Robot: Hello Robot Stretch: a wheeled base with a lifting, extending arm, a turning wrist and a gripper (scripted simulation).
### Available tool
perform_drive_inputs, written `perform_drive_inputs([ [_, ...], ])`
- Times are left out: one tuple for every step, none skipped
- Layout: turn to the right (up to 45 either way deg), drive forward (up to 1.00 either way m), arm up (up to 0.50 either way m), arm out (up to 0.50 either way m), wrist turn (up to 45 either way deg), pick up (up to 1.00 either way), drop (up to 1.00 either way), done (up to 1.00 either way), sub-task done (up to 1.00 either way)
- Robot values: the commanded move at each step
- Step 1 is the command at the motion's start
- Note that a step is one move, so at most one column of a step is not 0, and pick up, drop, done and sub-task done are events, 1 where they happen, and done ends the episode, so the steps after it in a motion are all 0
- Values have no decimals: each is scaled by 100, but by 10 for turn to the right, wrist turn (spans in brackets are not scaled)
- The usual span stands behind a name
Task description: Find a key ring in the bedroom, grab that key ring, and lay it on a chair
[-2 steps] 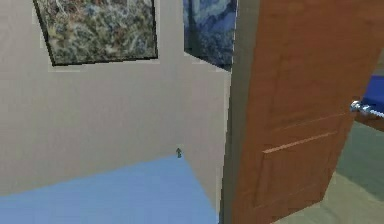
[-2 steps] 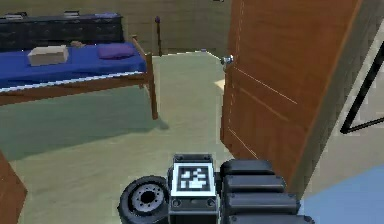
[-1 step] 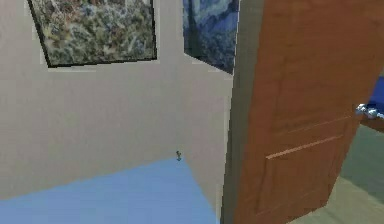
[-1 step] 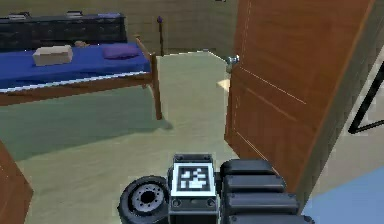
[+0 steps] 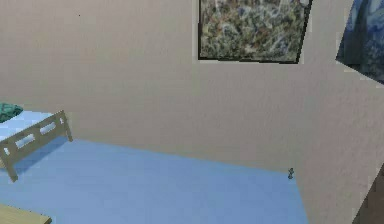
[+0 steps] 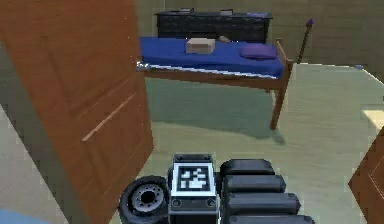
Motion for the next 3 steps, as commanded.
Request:
perform_drive_inputs([
  [0,5,0,0,0,0,0,0,0],
  [450,0,0,0,0,0,0,0,0],
  [300,0,0,0,0,0,0,0,0],
])
